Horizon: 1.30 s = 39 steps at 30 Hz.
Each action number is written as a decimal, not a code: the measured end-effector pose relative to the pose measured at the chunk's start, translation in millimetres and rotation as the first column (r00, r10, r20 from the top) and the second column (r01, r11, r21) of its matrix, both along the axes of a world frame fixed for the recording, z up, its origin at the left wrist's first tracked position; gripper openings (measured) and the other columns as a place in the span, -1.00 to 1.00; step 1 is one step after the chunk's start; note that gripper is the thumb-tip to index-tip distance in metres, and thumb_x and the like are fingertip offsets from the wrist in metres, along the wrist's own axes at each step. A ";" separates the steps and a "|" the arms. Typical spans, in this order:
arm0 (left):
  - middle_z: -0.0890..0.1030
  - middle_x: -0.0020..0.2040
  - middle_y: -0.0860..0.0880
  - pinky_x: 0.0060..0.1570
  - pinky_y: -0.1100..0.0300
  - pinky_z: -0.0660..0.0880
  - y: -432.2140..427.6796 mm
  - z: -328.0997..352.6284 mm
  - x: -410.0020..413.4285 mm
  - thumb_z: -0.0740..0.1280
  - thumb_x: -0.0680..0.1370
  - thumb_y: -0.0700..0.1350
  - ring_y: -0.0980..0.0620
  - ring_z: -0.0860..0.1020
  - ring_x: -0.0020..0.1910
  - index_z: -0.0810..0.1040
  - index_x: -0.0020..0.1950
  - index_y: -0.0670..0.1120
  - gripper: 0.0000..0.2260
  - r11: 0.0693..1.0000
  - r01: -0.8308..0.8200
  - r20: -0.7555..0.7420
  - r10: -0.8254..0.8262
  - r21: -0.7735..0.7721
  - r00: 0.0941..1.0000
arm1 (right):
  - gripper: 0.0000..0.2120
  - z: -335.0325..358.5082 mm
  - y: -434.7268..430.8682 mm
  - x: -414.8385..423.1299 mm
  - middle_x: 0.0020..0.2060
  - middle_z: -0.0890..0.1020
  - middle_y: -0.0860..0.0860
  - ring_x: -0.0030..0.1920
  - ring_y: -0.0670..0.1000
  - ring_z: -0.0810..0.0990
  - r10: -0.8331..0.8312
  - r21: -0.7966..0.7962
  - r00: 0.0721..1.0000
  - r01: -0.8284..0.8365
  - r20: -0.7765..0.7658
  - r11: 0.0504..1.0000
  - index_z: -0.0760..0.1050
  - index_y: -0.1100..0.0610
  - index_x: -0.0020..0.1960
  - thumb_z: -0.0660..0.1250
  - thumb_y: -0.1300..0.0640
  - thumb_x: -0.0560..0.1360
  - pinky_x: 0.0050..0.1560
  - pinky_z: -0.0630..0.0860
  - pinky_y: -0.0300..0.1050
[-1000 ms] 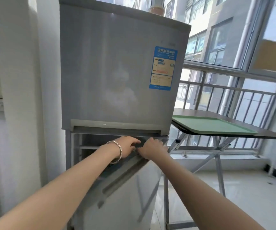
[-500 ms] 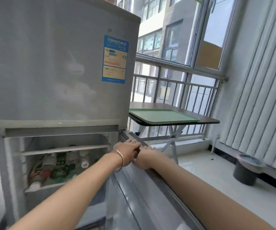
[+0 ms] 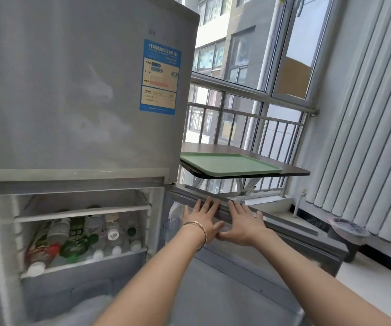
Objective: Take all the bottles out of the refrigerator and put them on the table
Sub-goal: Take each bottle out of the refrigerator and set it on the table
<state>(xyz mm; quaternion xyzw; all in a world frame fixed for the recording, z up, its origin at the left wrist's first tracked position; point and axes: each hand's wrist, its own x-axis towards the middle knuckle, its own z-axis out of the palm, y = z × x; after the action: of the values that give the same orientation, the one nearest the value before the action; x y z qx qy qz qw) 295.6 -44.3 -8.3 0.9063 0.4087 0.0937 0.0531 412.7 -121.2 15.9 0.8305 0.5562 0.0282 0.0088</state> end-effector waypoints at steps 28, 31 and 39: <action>-0.15 0.59 0.03 0.48 -0.23 0.01 111.8 -116.5 -222.0 -0.02 0.60 0.20 -0.06 -0.13 0.58 -0.11 0.57 0.09 -0.42 0.852 -0.474 -0.113 0.461 -0.223 0.880 | -0.33 -125.5 165.8 -210.5 0.42 0.34 0.21 0.42 0.25 0.32 0.294 -0.091 0.884 -0.348 -0.364 0.933 0.09 0.08 0.55 0.28 -0.01 0.53 0.37 0.35 0.06; -0.17 0.59 0.04 0.49 -0.23 -0.03 133.9 -130.6 -215.3 -0.01 0.60 0.19 -0.06 -0.13 0.58 -0.12 0.57 0.08 -0.41 0.830 -0.495 -0.120 0.481 -0.256 0.869 | -0.33 -140.5 199.2 -206.0 0.46 0.30 0.20 0.44 0.24 0.30 0.259 -0.161 0.900 -0.330 -0.351 0.930 0.08 0.07 0.56 0.27 0.00 0.54 0.40 0.35 0.06; -0.07 0.60 0.02 0.49 -0.18 0.03 197.0 -159.0 -203.5 0.00 0.60 0.19 -0.05 -0.08 0.58 -0.12 0.57 0.07 -0.41 0.813 -0.534 -0.015 0.546 -0.234 0.838 | -0.28 -168.0 284.4 -204.4 0.44 0.32 0.20 0.43 0.19 0.33 0.181 -0.192 0.953 -0.230 -0.243 0.954 0.10 0.01 0.55 0.34 -0.04 0.48 0.33 0.38 0.05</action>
<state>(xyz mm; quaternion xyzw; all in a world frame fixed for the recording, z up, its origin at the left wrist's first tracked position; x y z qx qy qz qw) 92.1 152.7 -167.3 0.7379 0.6554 0.0813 0.1389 208.3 163.2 -152.1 0.7597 0.6371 -0.1254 0.0343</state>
